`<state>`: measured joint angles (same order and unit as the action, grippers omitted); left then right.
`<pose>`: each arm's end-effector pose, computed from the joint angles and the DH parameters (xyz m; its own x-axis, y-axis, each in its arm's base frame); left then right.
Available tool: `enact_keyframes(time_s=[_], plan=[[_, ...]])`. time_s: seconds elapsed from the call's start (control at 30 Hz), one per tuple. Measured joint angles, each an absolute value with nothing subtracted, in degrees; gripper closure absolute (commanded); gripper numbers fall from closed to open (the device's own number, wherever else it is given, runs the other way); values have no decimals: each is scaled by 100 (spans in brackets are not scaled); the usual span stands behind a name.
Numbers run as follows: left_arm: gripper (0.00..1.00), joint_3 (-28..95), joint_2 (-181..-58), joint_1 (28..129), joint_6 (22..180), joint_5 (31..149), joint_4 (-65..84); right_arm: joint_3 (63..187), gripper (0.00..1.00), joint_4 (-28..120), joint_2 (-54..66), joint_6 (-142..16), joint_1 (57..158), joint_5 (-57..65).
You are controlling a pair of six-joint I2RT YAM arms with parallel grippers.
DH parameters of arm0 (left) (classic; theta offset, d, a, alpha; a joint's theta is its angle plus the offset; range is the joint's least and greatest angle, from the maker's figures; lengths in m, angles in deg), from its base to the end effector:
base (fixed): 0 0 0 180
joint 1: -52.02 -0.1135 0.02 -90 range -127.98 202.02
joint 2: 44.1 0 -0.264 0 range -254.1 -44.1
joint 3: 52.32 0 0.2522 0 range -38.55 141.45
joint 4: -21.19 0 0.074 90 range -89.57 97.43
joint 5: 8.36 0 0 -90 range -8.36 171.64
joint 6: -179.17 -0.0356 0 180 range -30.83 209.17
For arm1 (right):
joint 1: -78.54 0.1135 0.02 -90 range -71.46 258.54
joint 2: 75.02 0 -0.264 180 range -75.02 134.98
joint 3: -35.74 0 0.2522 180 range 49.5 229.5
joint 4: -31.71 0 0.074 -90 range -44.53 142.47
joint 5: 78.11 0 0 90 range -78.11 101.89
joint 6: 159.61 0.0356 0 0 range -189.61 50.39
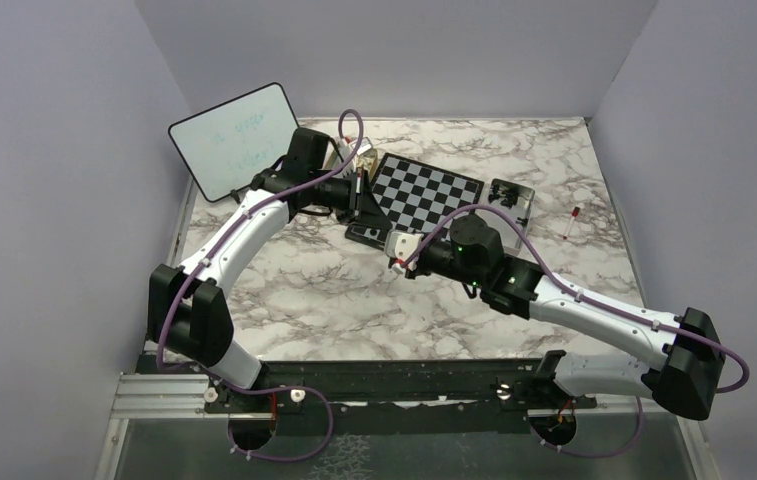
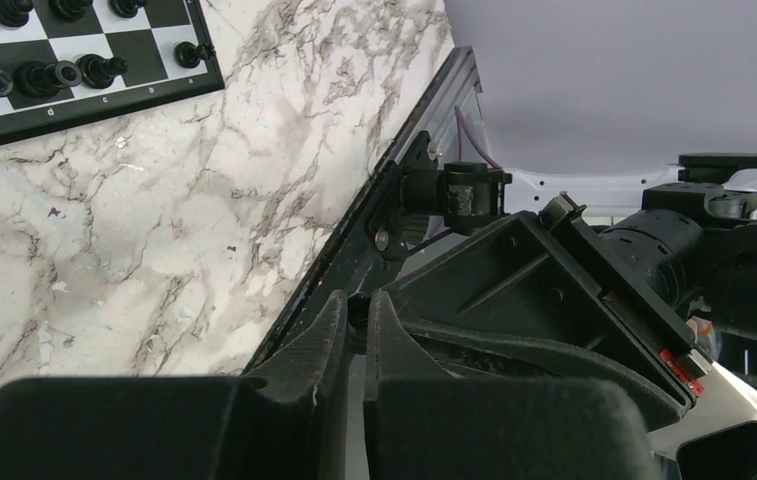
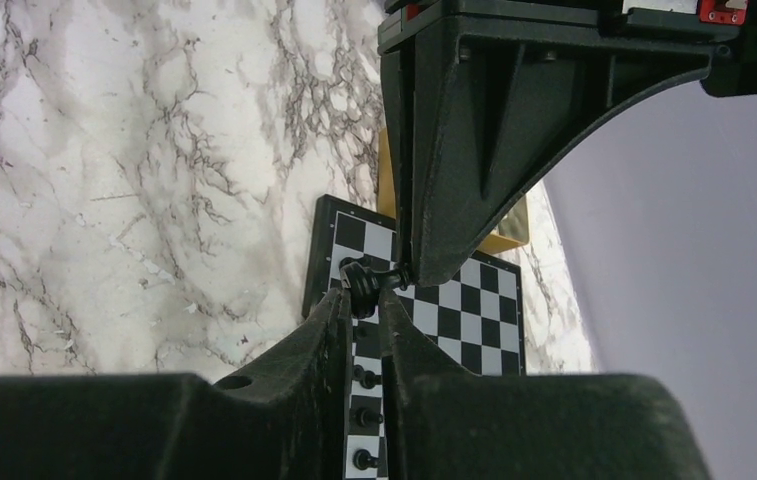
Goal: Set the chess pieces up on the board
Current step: Place the chess piece on the chessboard.
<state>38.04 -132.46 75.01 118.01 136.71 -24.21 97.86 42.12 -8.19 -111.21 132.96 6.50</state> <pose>0.2952 -0.1570 0.3213 -0.9265 0.0930 -0.3647 0.3711 0.3874 -0.8439 0.1562 0.2241 0.3070 0.4591 -0.4943 -0.7382 -0.7457 0.2372 -0.6226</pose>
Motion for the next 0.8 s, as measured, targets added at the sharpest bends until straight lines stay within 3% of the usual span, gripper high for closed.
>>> enact_keyframes(time_s=[0.17,0.4,0.8], plan=[[98,3802,-13230,7501,11726,13601,-2456,9786,55,4260,-819,-10931,13298,747],[96,3806,-13121,7501,11676,12834,-2502,9393,39,4269,-1158,-10234,13298,1179],[96,3737,-12148,7505,11528,10832,-2255,9386,44,4513,-937,-8754,13016,2843]])
